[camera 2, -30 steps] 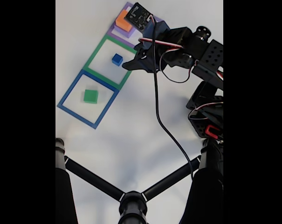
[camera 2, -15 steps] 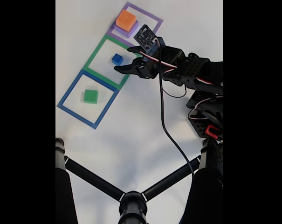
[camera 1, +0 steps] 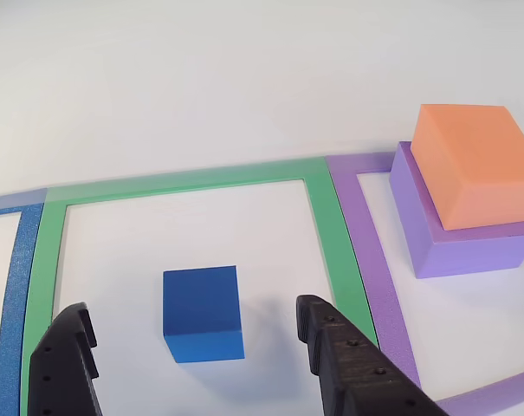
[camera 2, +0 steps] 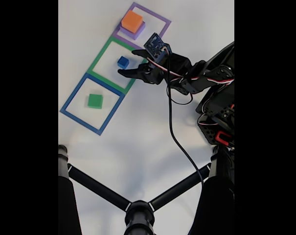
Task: Tower of hanoi
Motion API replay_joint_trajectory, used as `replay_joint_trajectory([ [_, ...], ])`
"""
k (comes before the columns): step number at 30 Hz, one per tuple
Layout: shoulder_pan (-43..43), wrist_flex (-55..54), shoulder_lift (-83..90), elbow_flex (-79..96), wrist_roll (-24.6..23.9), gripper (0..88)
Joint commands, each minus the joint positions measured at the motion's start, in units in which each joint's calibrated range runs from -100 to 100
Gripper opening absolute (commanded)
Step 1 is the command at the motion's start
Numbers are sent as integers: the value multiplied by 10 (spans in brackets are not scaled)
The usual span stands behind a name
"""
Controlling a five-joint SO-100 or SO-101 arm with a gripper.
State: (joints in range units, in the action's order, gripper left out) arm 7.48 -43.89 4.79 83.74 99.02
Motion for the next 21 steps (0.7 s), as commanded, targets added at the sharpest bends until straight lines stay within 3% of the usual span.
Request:
replay_joint_trajectory([
  [1,1,-51,-56,-49,10,269],
  [21,-23,-72,-133,-75,10,158],
])
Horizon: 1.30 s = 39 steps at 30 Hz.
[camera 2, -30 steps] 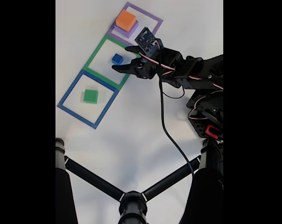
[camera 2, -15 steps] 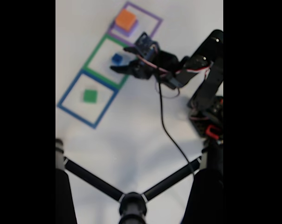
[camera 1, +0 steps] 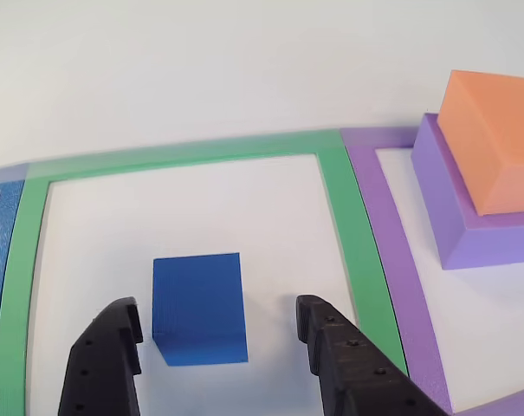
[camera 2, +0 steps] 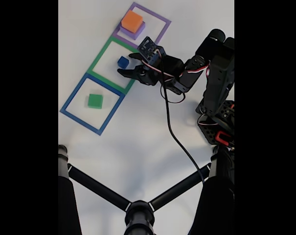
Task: Tower of hanoi
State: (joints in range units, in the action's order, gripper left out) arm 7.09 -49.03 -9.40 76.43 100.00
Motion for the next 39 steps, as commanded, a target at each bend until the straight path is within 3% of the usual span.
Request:
replay_joint_trajectory([
  [1,-19,-21,9,-4,0,154],
  [19,-29,-22,8,-12,0,21],
  [27,-35,13,66,5,0,10],
  [32,-45,208,236,10,0,8],
  [39,-51,602,467,-76,0,8],
])
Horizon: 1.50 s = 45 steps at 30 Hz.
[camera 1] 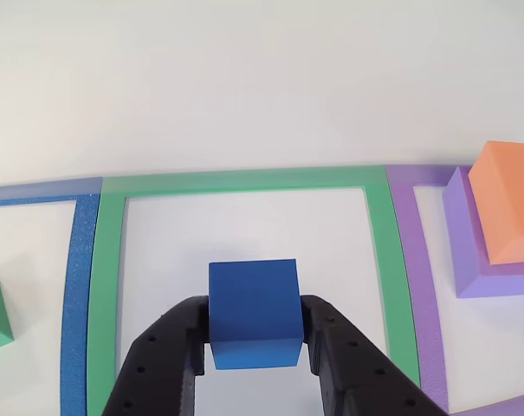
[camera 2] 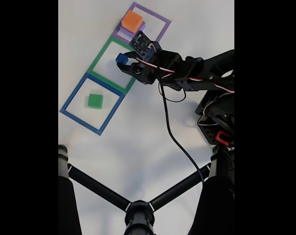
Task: Tower of hanoi
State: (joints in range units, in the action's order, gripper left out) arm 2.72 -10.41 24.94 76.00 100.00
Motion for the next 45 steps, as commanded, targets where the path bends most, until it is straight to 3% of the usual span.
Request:
replay_joint_trajectory([
  [1,-12,271,141,-100,0,8],
  [6,-39,560,164,-311,0,8],
  [11,-73,759,163,-478,0,6],
  [19,-144,964,162,-694,-4,7],
  [25,-187,1046,162,-794,-33,8],
  [31,-207,966,179,-701,-11,10],
  [45,-222,373,162,-253,0,16],
])
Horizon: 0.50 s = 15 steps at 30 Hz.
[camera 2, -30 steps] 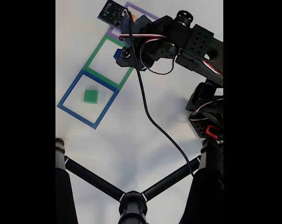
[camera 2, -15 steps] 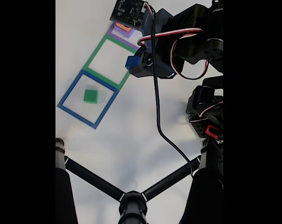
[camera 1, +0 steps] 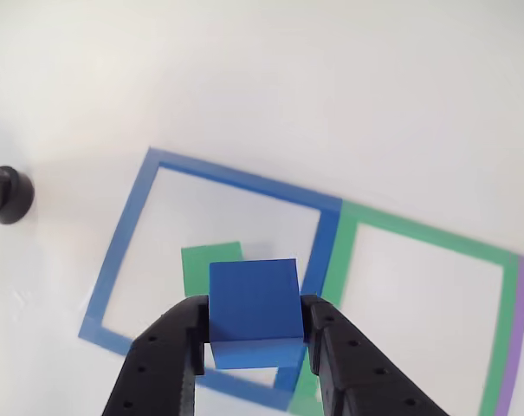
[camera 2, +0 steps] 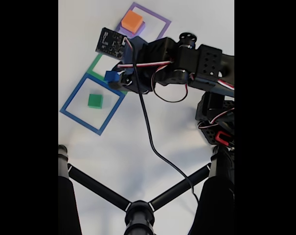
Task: Tower of hanoi
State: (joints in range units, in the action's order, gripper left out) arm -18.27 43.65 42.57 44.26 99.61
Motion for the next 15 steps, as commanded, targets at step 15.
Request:
replay_joint_trajectory([
  [15,-30,-535,-160,225,4,20],
])
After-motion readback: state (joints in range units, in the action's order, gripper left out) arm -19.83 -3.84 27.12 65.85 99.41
